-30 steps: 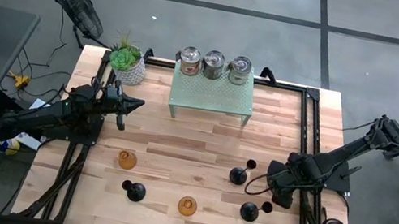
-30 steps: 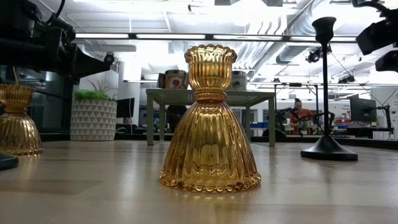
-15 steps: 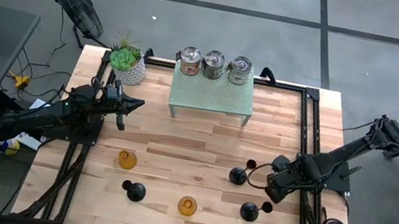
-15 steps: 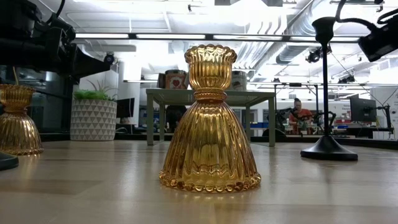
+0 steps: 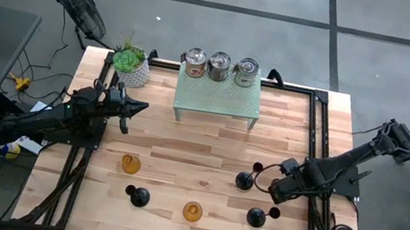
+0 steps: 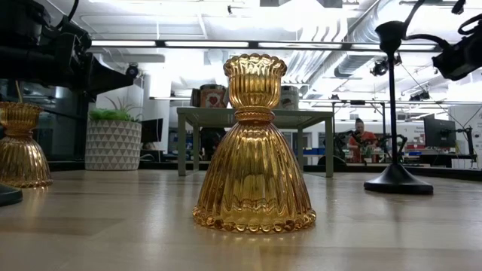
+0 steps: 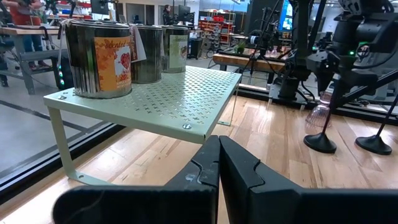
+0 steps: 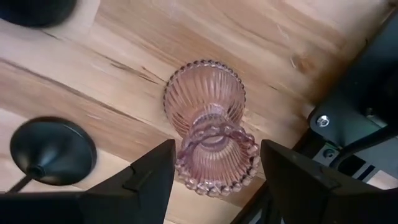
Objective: Pick & Place candle stick holders
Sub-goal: Put the pink glass candle holder on the shelf
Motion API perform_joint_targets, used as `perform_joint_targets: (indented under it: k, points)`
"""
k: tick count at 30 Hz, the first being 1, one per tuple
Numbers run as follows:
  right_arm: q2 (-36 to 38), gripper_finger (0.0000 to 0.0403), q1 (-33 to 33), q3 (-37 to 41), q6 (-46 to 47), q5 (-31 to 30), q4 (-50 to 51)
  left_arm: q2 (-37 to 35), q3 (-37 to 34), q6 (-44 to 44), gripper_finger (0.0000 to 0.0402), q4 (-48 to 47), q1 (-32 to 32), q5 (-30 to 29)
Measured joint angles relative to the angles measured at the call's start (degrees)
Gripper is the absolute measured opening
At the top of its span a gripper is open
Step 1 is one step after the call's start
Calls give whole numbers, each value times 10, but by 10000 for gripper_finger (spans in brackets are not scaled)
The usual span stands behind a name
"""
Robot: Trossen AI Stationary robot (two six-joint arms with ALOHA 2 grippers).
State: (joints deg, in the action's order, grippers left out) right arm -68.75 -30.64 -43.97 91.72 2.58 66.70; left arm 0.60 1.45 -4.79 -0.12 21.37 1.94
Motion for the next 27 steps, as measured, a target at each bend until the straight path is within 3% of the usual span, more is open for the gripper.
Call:
perform_joint_targets:
  k: [12,20,27]
  points:
    - [0,171,7,0,0,9,-1,0,0,0,0,0,0,0]
    - [1,180,7,0,-6,15,-1,0,0,0,0,0,0,0]
    - [20,163,7,0,-19,24,5,0,0,0,0,0,0,0]
